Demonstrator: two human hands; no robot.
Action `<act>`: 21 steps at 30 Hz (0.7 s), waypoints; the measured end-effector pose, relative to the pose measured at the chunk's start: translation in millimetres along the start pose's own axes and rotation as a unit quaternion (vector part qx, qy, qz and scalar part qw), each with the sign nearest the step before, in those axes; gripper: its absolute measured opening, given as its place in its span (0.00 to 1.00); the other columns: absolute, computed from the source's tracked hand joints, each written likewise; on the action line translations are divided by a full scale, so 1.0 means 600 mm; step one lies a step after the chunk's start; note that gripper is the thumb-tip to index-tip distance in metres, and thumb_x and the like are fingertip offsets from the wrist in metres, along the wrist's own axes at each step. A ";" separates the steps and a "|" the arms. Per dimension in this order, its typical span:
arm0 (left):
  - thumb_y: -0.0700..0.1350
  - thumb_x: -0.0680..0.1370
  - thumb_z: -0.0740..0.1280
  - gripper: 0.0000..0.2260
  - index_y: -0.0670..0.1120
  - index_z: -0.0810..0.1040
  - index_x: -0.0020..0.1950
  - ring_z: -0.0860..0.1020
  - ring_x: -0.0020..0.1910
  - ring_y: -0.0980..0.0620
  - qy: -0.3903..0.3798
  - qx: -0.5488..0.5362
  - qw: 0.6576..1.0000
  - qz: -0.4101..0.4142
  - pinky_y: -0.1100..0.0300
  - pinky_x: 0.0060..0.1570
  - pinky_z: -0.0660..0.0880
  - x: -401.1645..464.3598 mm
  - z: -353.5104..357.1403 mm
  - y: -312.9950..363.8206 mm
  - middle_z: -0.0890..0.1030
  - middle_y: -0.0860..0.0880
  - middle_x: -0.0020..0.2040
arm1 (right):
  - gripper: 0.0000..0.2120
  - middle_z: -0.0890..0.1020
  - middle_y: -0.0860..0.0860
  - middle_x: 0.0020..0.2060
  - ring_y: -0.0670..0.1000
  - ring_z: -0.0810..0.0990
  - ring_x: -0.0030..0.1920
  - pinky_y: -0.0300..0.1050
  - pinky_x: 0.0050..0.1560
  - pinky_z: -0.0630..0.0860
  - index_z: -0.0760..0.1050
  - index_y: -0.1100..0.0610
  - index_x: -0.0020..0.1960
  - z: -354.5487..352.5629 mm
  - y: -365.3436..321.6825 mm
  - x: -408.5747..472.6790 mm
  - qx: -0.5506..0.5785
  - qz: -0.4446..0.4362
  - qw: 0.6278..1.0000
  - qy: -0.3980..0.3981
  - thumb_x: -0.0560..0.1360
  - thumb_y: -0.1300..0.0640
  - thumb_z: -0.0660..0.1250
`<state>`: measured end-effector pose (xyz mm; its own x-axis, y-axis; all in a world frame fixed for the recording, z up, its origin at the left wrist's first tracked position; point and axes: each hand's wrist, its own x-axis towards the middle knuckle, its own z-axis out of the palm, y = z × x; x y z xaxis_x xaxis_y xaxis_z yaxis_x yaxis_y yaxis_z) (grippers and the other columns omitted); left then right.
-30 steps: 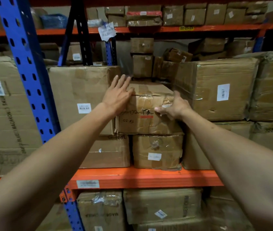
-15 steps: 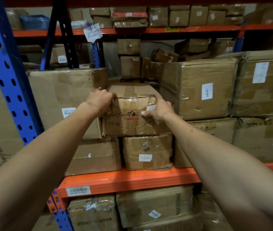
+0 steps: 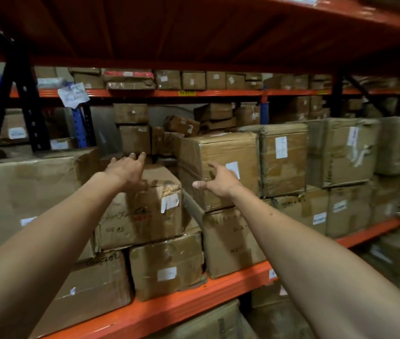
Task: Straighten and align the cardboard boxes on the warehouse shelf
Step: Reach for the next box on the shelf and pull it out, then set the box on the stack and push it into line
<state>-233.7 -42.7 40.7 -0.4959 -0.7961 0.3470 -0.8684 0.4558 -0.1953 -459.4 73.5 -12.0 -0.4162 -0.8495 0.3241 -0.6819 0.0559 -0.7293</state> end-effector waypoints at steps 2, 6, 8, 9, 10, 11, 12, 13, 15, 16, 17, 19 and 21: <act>0.60 0.76 0.71 0.46 0.47 0.48 0.85 0.66 0.78 0.40 0.012 -0.018 1.000 0.017 0.45 0.73 0.66 0.008 -0.017 0.028 0.58 0.41 0.83 | 0.47 0.72 0.59 0.78 0.61 0.68 0.78 0.54 0.74 0.68 0.60 0.53 0.84 -0.030 0.019 -0.005 -0.014 0.018 1.000 0.017 0.73 0.42 0.79; 0.58 0.77 0.72 0.46 0.48 0.47 0.85 0.67 0.76 0.39 0.032 -0.052 0.997 0.044 0.45 0.67 0.71 0.029 -0.038 0.090 0.60 0.41 0.82 | 0.46 0.72 0.59 0.77 0.61 0.69 0.77 0.52 0.73 0.69 0.62 0.55 0.83 -0.084 0.070 -0.011 -0.027 0.046 0.997 0.048 0.73 0.43 0.79; 0.58 0.77 0.72 0.46 0.49 0.46 0.85 0.67 0.76 0.39 0.031 -0.065 0.996 0.049 0.44 0.68 0.70 0.044 -0.045 0.123 0.61 0.41 0.81 | 0.46 0.70 0.59 0.79 0.61 0.68 0.78 0.51 0.74 0.67 0.61 0.55 0.84 -0.107 0.096 -0.008 -0.030 0.055 0.997 0.053 0.74 0.45 0.79; 0.58 0.77 0.71 0.46 0.49 0.45 0.85 0.67 0.76 0.39 0.028 -0.074 0.996 0.051 0.43 0.69 0.70 0.052 -0.048 0.141 0.62 0.40 0.81 | 0.46 0.70 0.59 0.79 0.61 0.67 0.79 0.51 0.75 0.67 0.61 0.54 0.84 -0.118 0.110 -0.004 -0.028 0.062 0.996 0.053 0.73 0.45 0.80; 0.58 0.77 0.71 0.46 0.50 0.44 0.85 0.67 0.76 0.38 0.024 -0.083 0.995 0.052 0.43 0.70 0.70 0.060 -0.050 0.159 0.62 0.40 0.81 | 0.47 0.69 0.59 0.79 0.61 0.67 0.79 0.51 0.75 0.66 0.60 0.54 0.84 -0.127 0.123 0.001 -0.023 0.067 0.996 0.051 0.73 0.46 0.80; 0.59 0.78 0.71 0.46 0.51 0.43 0.85 0.66 0.77 0.38 0.019 -0.093 0.994 0.051 0.42 0.71 0.69 0.068 -0.052 0.178 0.60 0.39 0.81 | 0.47 0.69 0.58 0.79 0.61 0.67 0.79 0.51 0.76 0.66 0.60 0.55 0.84 -0.135 0.136 0.007 -0.019 0.071 0.996 0.048 0.73 0.46 0.80; 0.59 0.79 0.70 0.46 0.51 0.42 0.85 0.64 0.78 0.37 0.015 -0.106 0.993 0.046 0.42 0.73 0.66 0.075 -0.053 0.197 0.57 0.38 0.82 | 0.47 0.70 0.58 0.79 0.60 0.67 0.79 0.51 0.76 0.66 0.60 0.55 0.84 -0.140 0.150 0.015 -0.015 0.073 0.996 0.045 0.73 0.47 0.80; 0.60 0.79 0.68 0.45 0.52 0.41 0.85 0.62 0.79 0.37 0.012 -0.121 0.992 0.038 0.42 0.74 0.64 0.081 -0.053 0.217 0.54 0.38 0.83 | 0.48 0.71 0.57 0.79 0.60 0.68 0.79 0.52 0.77 0.66 0.59 0.56 0.84 -0.144 0.163 0.022 -0.010 0.076 0.996 0.042 0.73 0.47 0.80; 0.61 0.80 0.66 0.43 0.54 0.40 0.84 0.59 0.80 0.37 0.012 -0.156 0.987 0.020 0.43 0.76 0.60 0.096 -0.051 0.253 0.51 0.38 0.84 | 0.48 0.73 0.57 0.77 0.60 0.69 0.78 0.54 0.77 0.67 0.59 0.57 0.84 -0.146 0.188 0.039 0.003 0.082 0.996 0.034 0.73 0.47 0.81; 0.62 0.81 0.65 0.42 0.55 0.40 0.84 0.57 0.81 0.37 0.015 -0.173 0.985 0.008 0.42 0.77 0.59 0.105 -0.049 0.269 0.51 0.38 0.84 | 0.48 0.73 0.58 0.77 0.60 0.70 0.78 0.55 0.77 0.68 0.60 0.58 0.83 -0.145 0.201 0.048 0.008 0.084 0.996 0.032 0.72 0.48 0.81; 0.63 0.81 0.64 0.41 0.56 0.41 0.84 0.56 0.81 0.36 0.016 -0.190 0.982 -0.005 0.41 0.77 0.58 0.115 -0.044 0.282 0.50 0.38 0.84 | 0.48 0.73 0.58 0.77 0.61 0.70 0.78 0.56 0.77 0.68 0.59 0.58 0.83 -0.142 0.212 0.055 0.014 0.087 0.996 0.030 0.72 0.48 0.82; 0.65 0.81 0.62 0.39 0.57 0.44 0.84 0.55 0.81 0.35 0.019 -0.226 0.973 -0.040 0.39 0.77 0.59 0.132 -0.036 0.302 0.50 0.37 0.84 | 0.48 0.69 0.61 0.79 0.62 0.66 0.79 0.59 0.78 0.66 0.58 0.59 0.83 -0.134 0.231 0.070 0.028 0.091 0.995 0.031 0.73 0.49 0.81; 0.66 0.80 0.62 0.37 0.57 0.50 0.84 0.60 0.80 0.34 0.032 -0.256 0.964 -0.071 0.38 0.75 0.62 0.145 -0.030 0.314 0.54 0.37 0.83 | 0.46 0.64 0.62 0.80 0.64 0.64 0.80 0.61 0.80 0.63 0.58 0.58 0.84 -0.131 0.243 0.081 0.035 0.091 0.994 0.041 0.75 0.51 0.79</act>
<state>-440.2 -19.0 50.3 -0.3564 -0.8463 0.3959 -0.8044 0.4934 0.3307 -626.1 81.4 -55.2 -0.5786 -0.7826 0.2295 -0.5491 0.1658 -0.8192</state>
